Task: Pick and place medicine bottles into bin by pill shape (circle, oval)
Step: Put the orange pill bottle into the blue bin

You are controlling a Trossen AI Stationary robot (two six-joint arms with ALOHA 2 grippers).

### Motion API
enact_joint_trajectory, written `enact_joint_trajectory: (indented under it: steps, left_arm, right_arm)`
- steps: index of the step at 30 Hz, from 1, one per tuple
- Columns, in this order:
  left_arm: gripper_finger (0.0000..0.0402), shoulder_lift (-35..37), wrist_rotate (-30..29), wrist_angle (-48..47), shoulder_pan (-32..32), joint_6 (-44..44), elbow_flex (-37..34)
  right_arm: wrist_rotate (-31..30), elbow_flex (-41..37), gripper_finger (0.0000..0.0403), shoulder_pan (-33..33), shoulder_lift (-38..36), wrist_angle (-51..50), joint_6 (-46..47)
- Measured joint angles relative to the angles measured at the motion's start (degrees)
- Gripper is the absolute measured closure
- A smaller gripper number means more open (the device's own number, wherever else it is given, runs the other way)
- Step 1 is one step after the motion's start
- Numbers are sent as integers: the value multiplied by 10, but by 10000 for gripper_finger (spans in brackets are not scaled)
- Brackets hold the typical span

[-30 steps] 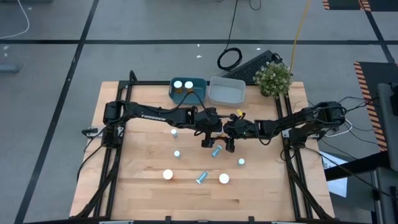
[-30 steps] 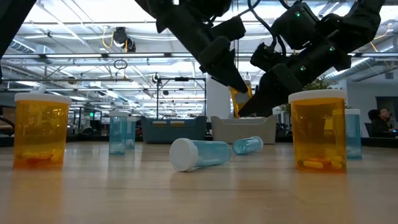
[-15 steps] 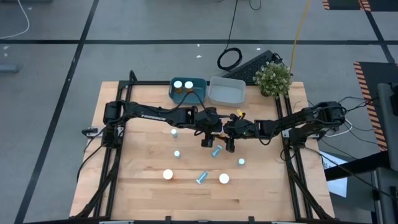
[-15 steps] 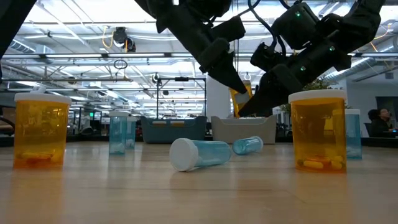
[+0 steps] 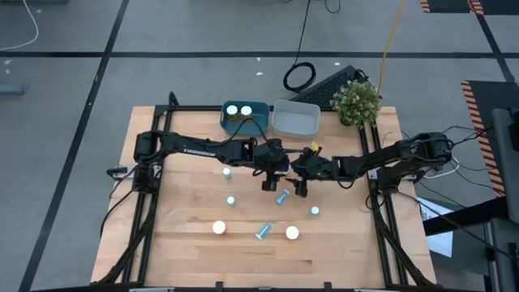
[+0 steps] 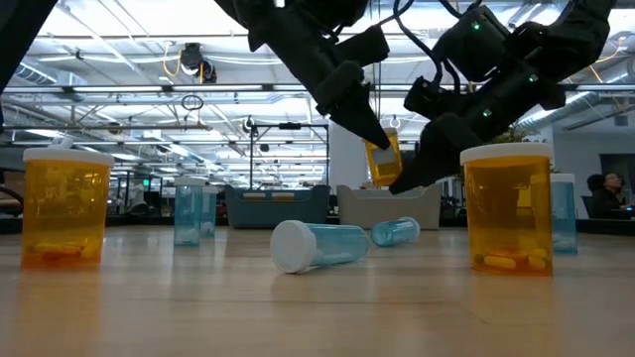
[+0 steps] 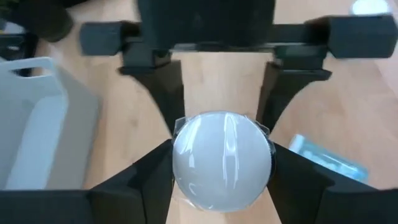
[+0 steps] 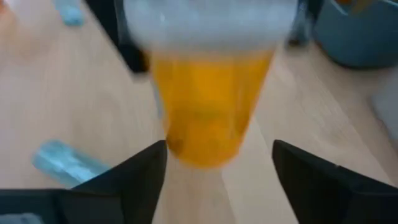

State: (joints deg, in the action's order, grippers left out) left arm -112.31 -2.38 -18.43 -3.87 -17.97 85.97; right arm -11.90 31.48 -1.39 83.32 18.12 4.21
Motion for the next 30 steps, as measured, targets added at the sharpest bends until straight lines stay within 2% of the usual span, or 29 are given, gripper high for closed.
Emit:
enact_joint_trajectory:
  steps: [6,17,21,30]
  left_arm:
    - [176,17,-28,-31,-20,-10,0]
    - [175,52,-72,-74,-113,-34,0]
    - [174,58,-72,-97,-160,-34,0]
    - [174,59,-67,-79,-242,-30,0]
  right_arm:
    - [-3,0,71,-1,-61,-93,-8]
    - [-2,-1,67,-1,-174,-197,-14]
    - [-3,-9,67,-1,-197,-201,-19]
    - [-19,-48,77,-4,-225,-182,-26]
